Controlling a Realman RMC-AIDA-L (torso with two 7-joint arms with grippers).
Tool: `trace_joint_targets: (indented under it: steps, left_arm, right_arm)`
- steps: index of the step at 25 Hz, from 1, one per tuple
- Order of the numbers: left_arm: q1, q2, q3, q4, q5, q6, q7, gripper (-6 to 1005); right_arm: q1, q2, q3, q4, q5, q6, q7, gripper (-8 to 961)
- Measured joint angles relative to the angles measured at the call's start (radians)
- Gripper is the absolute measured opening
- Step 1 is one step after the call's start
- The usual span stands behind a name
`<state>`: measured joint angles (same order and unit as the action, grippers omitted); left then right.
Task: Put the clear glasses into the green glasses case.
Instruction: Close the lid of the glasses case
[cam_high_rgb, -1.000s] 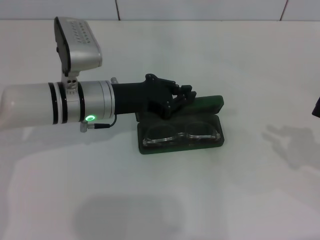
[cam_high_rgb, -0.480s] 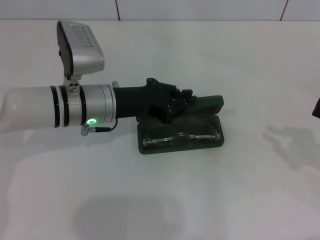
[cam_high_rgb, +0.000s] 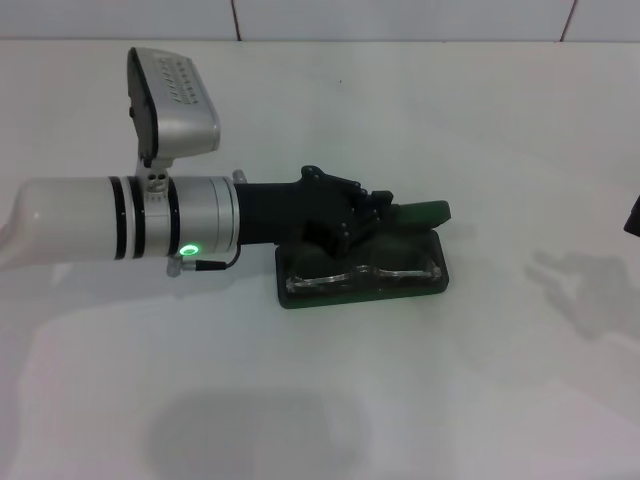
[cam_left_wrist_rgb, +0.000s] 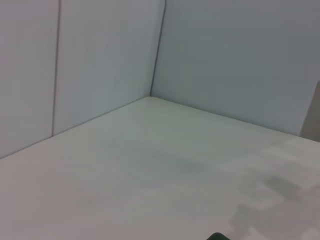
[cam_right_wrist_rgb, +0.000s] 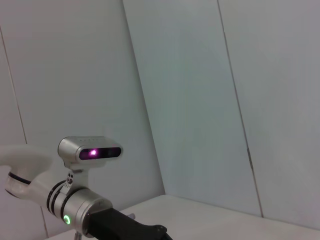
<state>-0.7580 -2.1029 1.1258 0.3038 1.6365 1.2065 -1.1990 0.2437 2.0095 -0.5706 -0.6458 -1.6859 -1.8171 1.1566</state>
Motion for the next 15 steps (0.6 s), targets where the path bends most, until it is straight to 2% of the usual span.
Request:
trace_joint_targets:
  steps: [15]
  left_arm:
    - [0.007,-0.001,0.035,-0.049,0.006,0.006,0.002,151]
  right_arm:
    - [-0.001,0.000,0.000,0.013,-0.001,-0.005,-0.011,184]
